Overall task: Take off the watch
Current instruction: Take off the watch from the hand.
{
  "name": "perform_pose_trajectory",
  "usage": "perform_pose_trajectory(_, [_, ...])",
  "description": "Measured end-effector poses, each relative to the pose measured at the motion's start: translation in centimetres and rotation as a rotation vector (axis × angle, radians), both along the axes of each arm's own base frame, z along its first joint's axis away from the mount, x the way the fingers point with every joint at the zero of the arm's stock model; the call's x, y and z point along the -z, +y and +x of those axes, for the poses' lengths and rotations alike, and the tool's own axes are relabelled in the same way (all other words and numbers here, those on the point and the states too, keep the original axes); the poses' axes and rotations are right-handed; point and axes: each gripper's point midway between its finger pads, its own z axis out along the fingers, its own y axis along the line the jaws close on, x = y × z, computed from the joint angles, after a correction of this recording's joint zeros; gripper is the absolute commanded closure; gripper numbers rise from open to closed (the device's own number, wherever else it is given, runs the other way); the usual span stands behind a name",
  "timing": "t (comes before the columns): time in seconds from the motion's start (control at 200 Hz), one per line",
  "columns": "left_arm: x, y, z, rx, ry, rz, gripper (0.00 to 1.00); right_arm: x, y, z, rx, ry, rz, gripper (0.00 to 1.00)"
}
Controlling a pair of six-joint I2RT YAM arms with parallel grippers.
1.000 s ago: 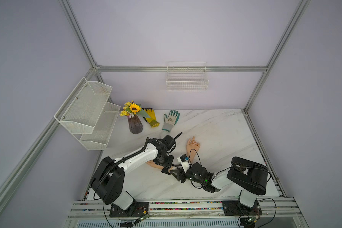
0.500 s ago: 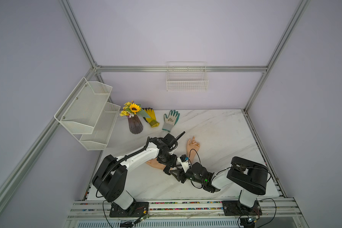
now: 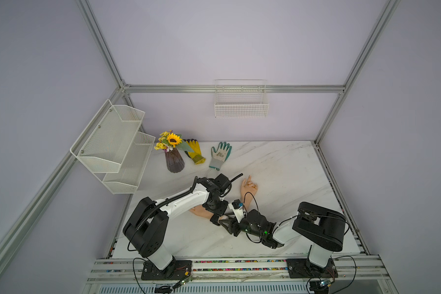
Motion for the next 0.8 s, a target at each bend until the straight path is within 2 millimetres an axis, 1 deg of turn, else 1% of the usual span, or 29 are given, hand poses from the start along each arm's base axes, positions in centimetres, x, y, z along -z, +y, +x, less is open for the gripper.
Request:
perform_pose_trajectory(0.08, [0.0, -0.2, -0.1, 0.002, 0.005, -0.011, 0.77, 0.0, 0.0, 0.0, 0.001, -0.001, 0.001, 0.57])
perform_pose_trajectory(0.12, [0.0, -0.2, 0.0, 0.005, 0.003, -0.011, 0.79, -0.1, 0.0, 0.0, 0.001, -0.001, 0.002, 0.57])
perform_pose_trajectory(0.325, [-0.3, -0.2, 0.1, 0.004, -0.009, -0.014, 0.81, -0.1, 0.0, 0.0, 0.001, -0.001, 0.005, 0.58])
perform_pose_trajectory(0.47, [-1.2, -0.1, 0.5, -0.001, -0.058, -0.029, 0.81, 0.1, 0.2, -0.1, -0.008, 0.006, 0.017, 0.61])
perform_pose_trajectory(0.64, [-1.9, 0.5, 0.2, -0.011, -0.107, -0.049, 0.81, 0.1, 0.6, -0.2, -0.022, 0.013, 0.033, 0.62])
perform_pose_trajectory(0.68, [-1.8, 0.6, 0.1, -0.014, -0.106, -0.049, 0.81, 0.0, 0.7, -0.2, -0.027, 0.013, 0.037, 0.61])
perform_pose_trajectory(0.71, [-1.8, 0.6, 0.1, -0.016, -0.107, -0.050, 0.81, 0.0, 0.7, -0.3, -0.029, 0.013, 0.037, 0.58])
perform_pose_trajectory(0.735, [-1.8, 0.6, 0.1, -0.017, -0.108, -0.051, 0.81, 0.0, 0.7, -0.3, -0.032, 0.014, 0.038, 0.54])
perform_pose_trajectory(0.775, [-1.6, 0.6, 0.1, -0.017, -0.107, -0.052, 0.81, 0.0, 0.8, -0.4, -0.035, 0.015, 0.037, 0.43])
perform_pose_trajectory(0.8, [-1.6, 0.5, 0.1, -0.016, -0.107, -0.054, 0.81, 0.0, 0.7, -0.4, -0.036, 0.016, 0.036, 0.38])
